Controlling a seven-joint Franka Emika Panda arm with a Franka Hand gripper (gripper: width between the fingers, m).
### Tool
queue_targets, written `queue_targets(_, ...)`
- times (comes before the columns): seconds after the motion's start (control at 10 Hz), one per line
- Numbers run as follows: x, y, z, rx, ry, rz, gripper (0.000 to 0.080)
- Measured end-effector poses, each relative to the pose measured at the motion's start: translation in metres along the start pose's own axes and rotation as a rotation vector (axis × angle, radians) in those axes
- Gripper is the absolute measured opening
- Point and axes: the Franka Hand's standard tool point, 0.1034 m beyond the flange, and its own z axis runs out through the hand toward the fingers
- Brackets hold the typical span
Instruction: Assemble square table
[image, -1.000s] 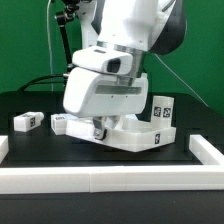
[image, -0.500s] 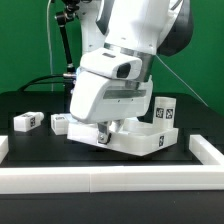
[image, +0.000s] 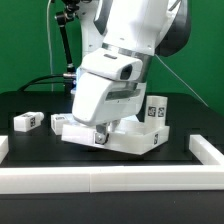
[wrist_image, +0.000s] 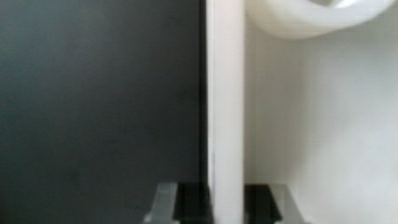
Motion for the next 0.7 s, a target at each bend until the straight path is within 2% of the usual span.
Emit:
queue_targets(0.1,0.009,0.005,-0.005,0.001,-0.002,-0.086,0.0062)
queue_targets(0.3,0.033,0.014,-0.009,-0.018,0.001,-0.223,0.0062)
queue_targets(0.5,0.056,0.018,-0.015,-0.05,-0.007,-0.358,0.0063)
queue_targets(0.7,0.051,0.021,-0.013,-0.058,-0.022,-0.469,0.0063)
